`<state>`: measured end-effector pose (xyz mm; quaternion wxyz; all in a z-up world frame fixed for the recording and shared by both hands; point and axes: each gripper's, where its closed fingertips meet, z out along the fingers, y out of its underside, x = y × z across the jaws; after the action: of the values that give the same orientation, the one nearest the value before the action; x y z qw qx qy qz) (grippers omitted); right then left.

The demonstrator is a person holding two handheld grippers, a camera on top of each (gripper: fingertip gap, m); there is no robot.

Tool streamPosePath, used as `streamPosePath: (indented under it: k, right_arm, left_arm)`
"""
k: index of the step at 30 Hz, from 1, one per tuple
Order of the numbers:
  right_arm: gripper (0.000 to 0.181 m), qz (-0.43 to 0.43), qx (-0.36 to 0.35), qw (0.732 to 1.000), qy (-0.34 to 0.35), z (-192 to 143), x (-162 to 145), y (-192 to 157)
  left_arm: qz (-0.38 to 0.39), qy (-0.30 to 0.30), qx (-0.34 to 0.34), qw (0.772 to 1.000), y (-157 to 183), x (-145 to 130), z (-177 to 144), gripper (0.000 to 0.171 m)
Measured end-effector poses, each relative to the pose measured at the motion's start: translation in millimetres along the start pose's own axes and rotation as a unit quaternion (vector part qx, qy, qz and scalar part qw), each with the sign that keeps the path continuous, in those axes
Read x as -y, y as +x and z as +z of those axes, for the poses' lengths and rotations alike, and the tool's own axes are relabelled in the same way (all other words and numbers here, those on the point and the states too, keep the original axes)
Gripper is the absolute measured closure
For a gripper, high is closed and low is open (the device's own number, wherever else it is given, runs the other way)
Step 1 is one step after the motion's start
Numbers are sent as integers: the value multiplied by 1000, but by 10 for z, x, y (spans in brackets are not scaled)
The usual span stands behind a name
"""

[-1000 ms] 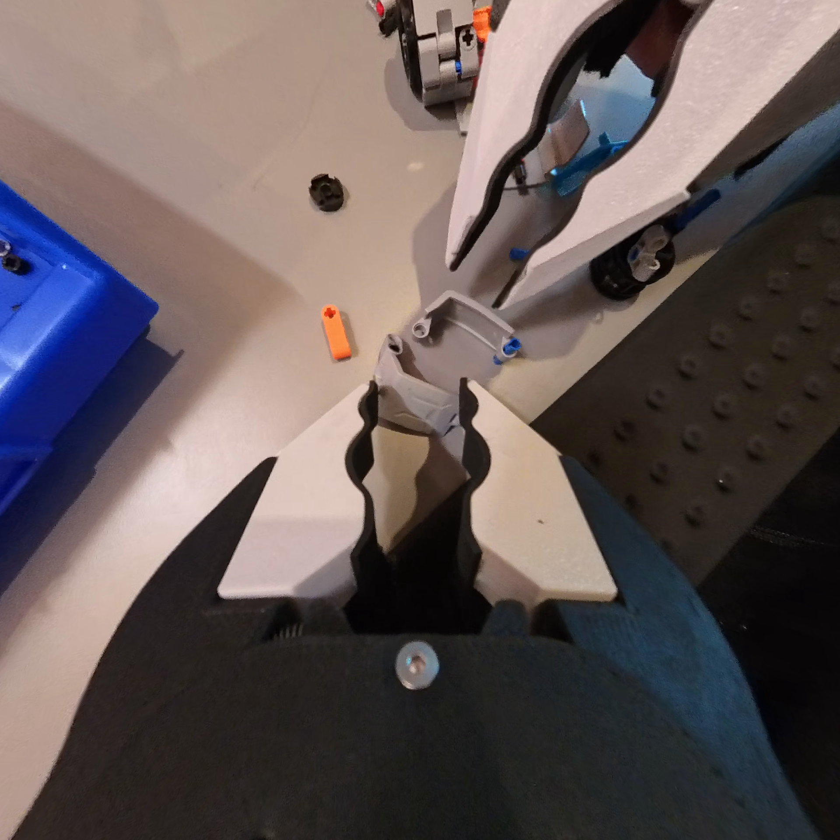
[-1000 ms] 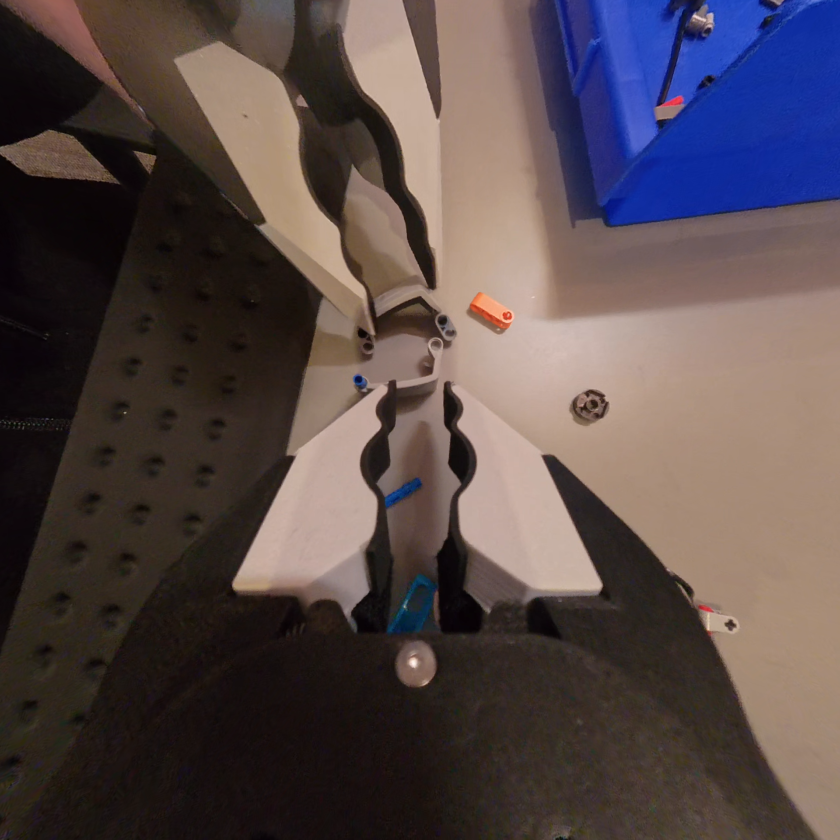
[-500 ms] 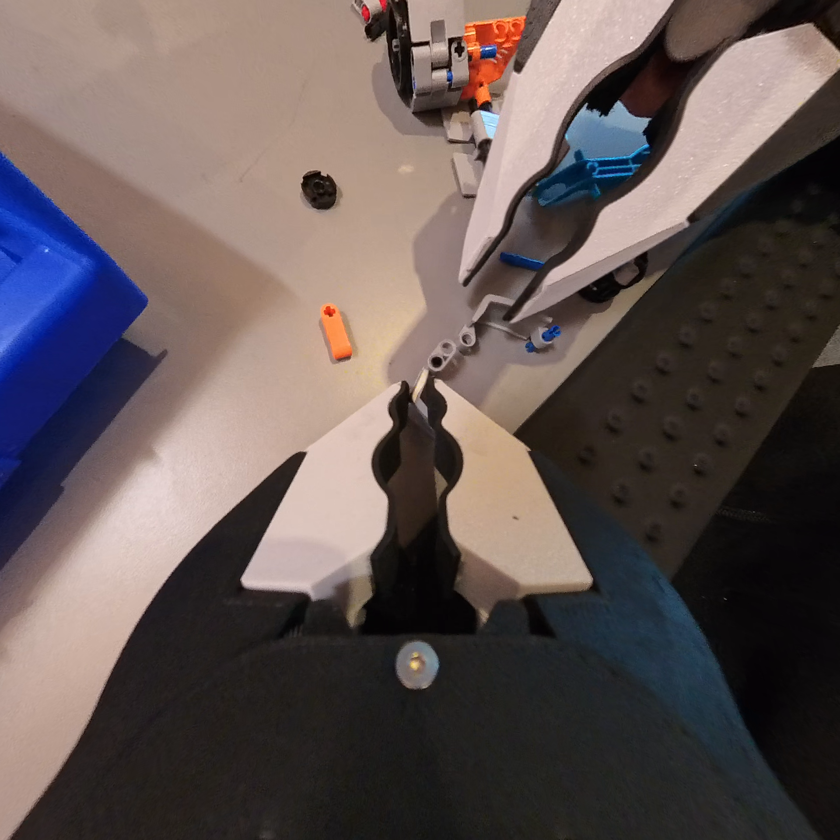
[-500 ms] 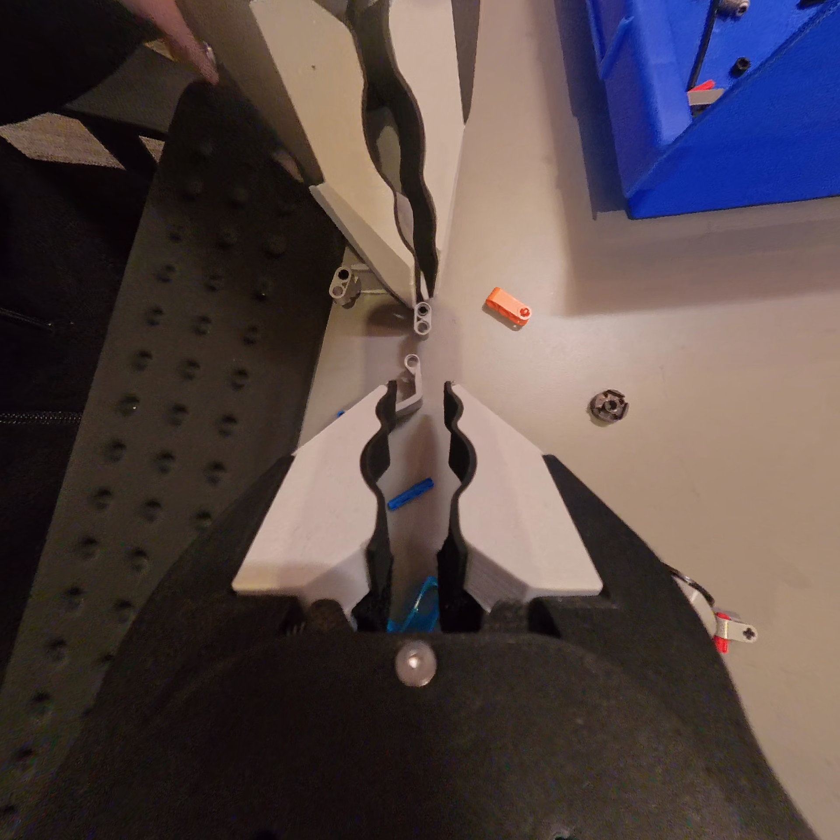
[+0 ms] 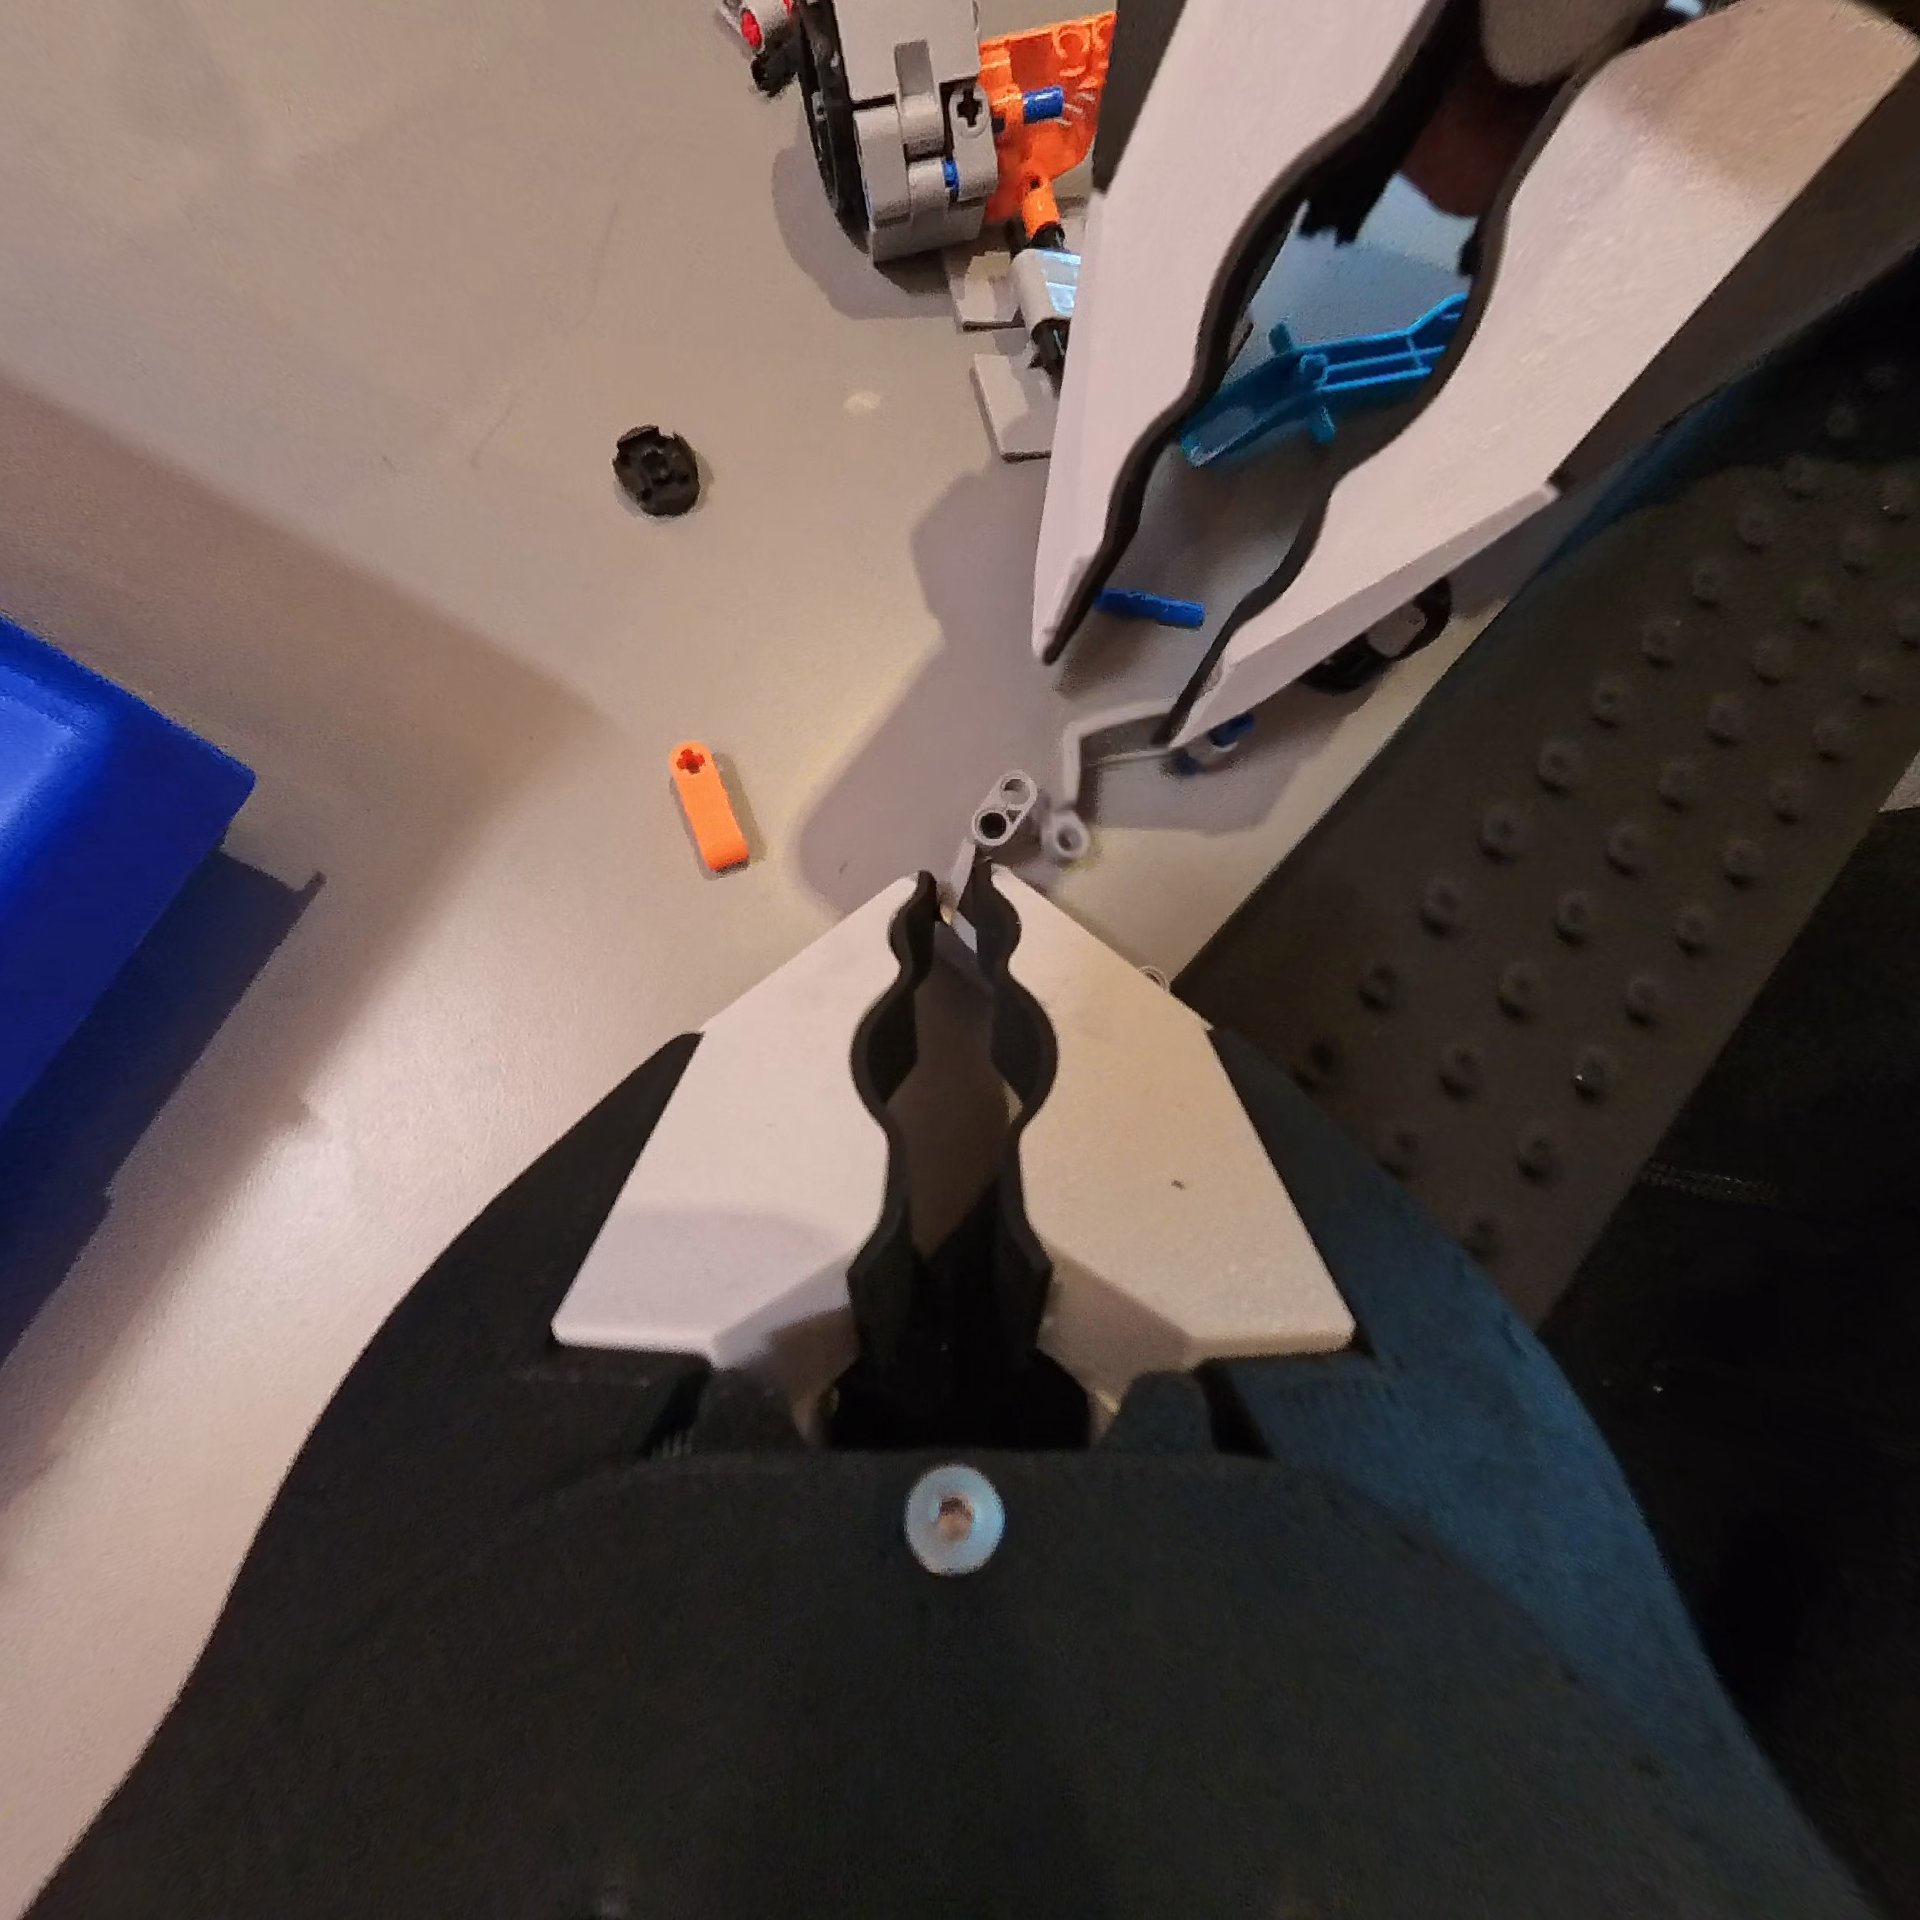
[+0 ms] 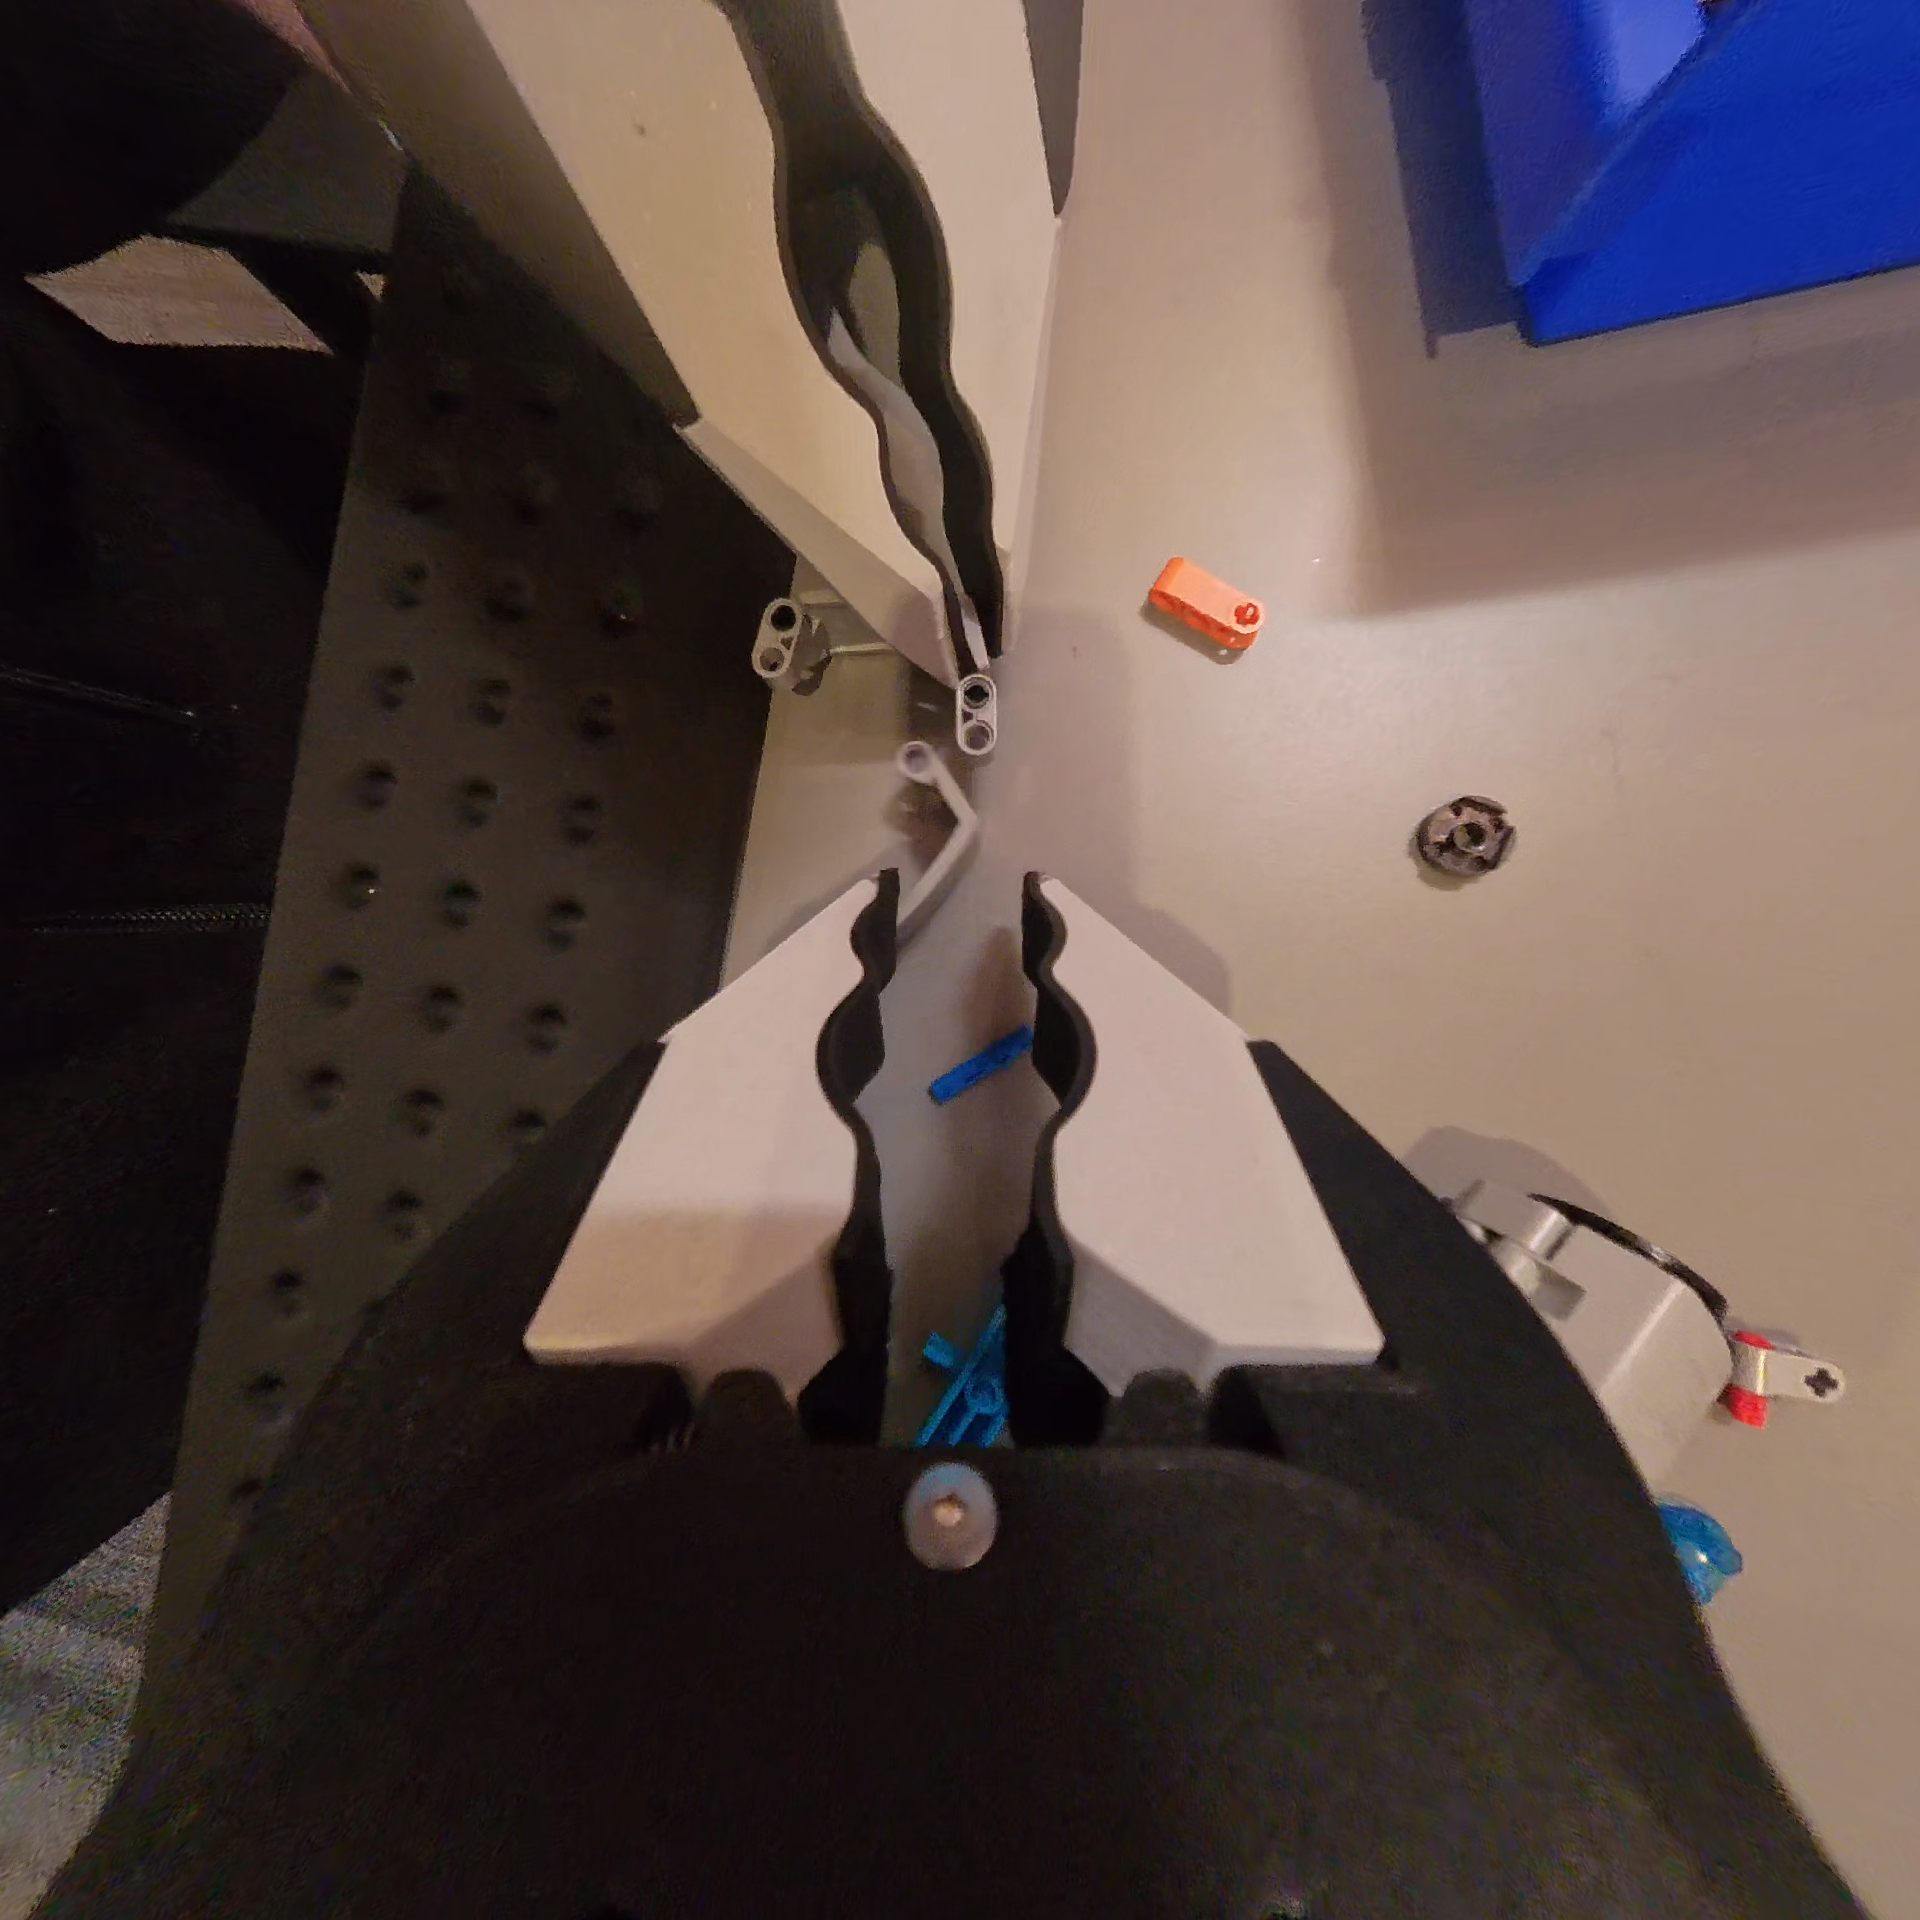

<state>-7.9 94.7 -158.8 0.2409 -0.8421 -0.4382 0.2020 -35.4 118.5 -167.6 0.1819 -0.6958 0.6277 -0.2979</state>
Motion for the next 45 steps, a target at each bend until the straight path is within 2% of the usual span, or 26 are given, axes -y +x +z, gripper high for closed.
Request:
streamPosePath:
  k: [15, 20, 25, 33, 45]
  right_arm:
    - [160, -16, 45, 998, -49, -61, -137, -236]
    - [163, -20, 70, 995, -69, 52, -192, -346]
    - [163, -20, 83, 995, -55, 113, -135, -394]
    - [161, -10, 79, 996, -38, 153, -76, -364]
    - [164, 0, 37, 999, -9, 224, 29, -215]
  left_arm:
    - [-6, 1, 4, 1000, 25, -56, -83, 168]
    - [-5, -1, 2, 1000, 37, -54, -79, 169]
    - [-2, -9, 5, 1000, 43, -63, -63, 169]
    - [21, -50, 36, 998, -17, -103, -55, 170]
    - [70, -167, 88, 980, -136, -133, -83, 170]
